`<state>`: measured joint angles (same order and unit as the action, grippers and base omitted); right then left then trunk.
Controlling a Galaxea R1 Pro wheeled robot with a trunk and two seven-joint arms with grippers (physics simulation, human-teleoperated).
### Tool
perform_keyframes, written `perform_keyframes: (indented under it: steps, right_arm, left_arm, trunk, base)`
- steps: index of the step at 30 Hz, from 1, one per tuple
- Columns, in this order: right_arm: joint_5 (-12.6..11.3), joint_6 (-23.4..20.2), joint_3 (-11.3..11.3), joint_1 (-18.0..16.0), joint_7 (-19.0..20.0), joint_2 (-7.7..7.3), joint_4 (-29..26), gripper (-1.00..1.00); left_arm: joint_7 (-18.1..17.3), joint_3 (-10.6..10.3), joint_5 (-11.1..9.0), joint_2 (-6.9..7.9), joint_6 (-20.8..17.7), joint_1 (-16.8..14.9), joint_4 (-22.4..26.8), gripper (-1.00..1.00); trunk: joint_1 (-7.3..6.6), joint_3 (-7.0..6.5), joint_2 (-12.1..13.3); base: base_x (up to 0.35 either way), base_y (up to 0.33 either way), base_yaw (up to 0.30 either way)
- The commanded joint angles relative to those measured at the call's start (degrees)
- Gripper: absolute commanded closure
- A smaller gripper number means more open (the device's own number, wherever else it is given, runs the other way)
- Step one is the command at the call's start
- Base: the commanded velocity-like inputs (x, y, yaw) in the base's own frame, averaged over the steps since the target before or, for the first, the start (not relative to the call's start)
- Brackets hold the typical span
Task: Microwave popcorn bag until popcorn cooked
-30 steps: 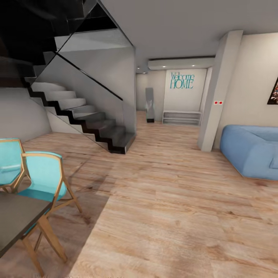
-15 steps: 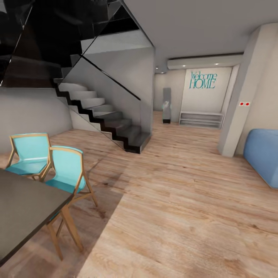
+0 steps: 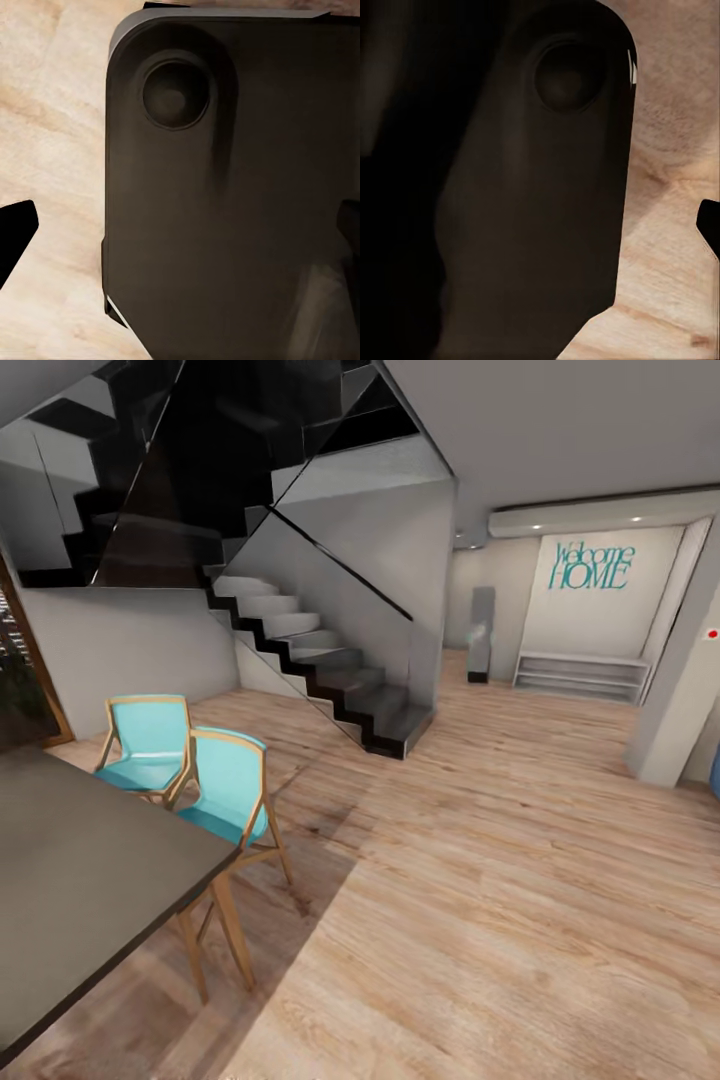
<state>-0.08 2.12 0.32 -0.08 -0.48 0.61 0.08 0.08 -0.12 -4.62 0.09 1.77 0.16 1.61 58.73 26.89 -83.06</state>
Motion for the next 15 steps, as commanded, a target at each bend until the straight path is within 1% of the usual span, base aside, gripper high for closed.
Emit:
perform_keyframes:
  steps: [1, 15]
  right_arm:
    - [0.0, 0.2, 0.0, 0.0, 0.0, 0.0, 0.0, -1.0]
    - [0.1, 0.2, 0.0, 0.0, 0.0, 0.0, 0.0, -1.0]
  left_arm:
    - [0.0, -0.1, -0.5, 0.0, 0.1, 0.0, 0.1, -1.0]
    - [0.0, -0.1, -0.5, 0.0, 0.1, 0.0, 0.1, -1.0]
  trunk:
    - [0.0, 0.04, 0.0]
    - [0.0, 0.04, 0.0]
  base:
    - [0.0, 0.0, 0.3]
    - [0.0, 0.0, 0.3]
